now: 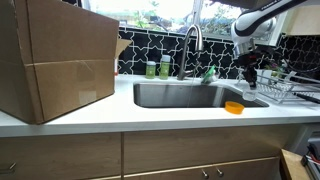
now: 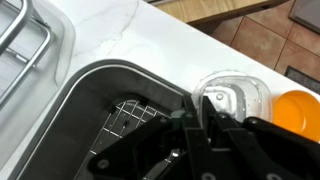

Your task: Open the water tap and draw some water in the clear bowl then place the clear bowl on its previous position

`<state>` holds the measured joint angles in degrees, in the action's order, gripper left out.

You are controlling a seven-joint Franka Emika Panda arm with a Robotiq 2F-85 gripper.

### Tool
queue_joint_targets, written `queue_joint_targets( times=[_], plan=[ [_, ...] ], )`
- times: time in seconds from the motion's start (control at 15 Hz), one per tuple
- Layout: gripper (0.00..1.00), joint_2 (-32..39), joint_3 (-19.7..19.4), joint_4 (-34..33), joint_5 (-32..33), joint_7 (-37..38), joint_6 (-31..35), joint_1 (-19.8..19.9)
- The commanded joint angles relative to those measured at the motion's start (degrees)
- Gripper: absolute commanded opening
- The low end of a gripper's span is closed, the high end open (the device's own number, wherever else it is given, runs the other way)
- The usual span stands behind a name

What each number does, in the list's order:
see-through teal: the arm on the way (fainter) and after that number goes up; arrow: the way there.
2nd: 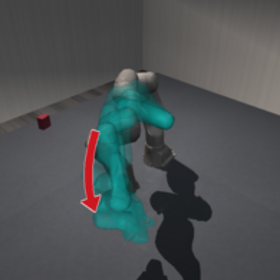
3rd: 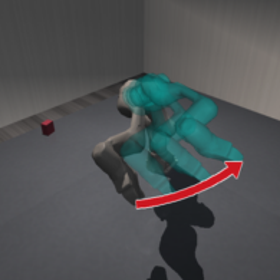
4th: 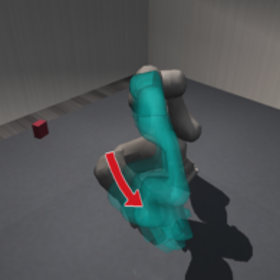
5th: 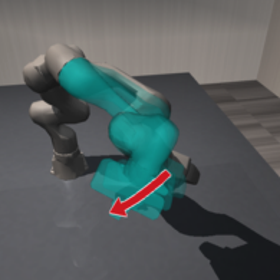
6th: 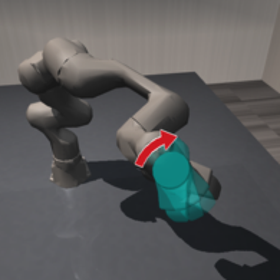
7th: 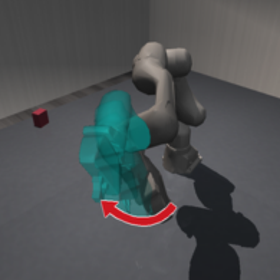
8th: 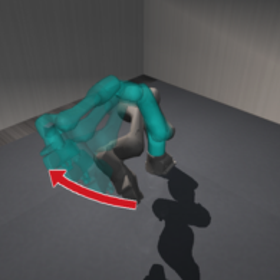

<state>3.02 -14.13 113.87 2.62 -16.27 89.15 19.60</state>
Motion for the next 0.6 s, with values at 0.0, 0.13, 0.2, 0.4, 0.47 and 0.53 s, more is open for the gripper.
queue_joint_targets(
  times=[0.0, 0.13, 0.2, 0.4, 0.47, 0.53],
  plan=[
    [0.03, -4.05, -0.49, 4.44, 2.67, 0.32, -2.97, -1.56],
    [0.03, -4.41, -0.4, 5.42, 2.84, 1.27, -3.82, -2.1],
    [0.03, -4.43, -0.4, 5.77, 2.78, 1.31, -4.11, -2.28],
    [0.03, -4.49, -0.37, 7.88, 4.94, 2.66, -1.45, -2.8],
    [0.03, -4.41, -0.37, 8.45, 5.84, 3.33, -0.84, -2.93],
    [0.03, -4.26, -0.43, 8.76, 5.97, 4.09, -0.72, -2.98]
  ],
)
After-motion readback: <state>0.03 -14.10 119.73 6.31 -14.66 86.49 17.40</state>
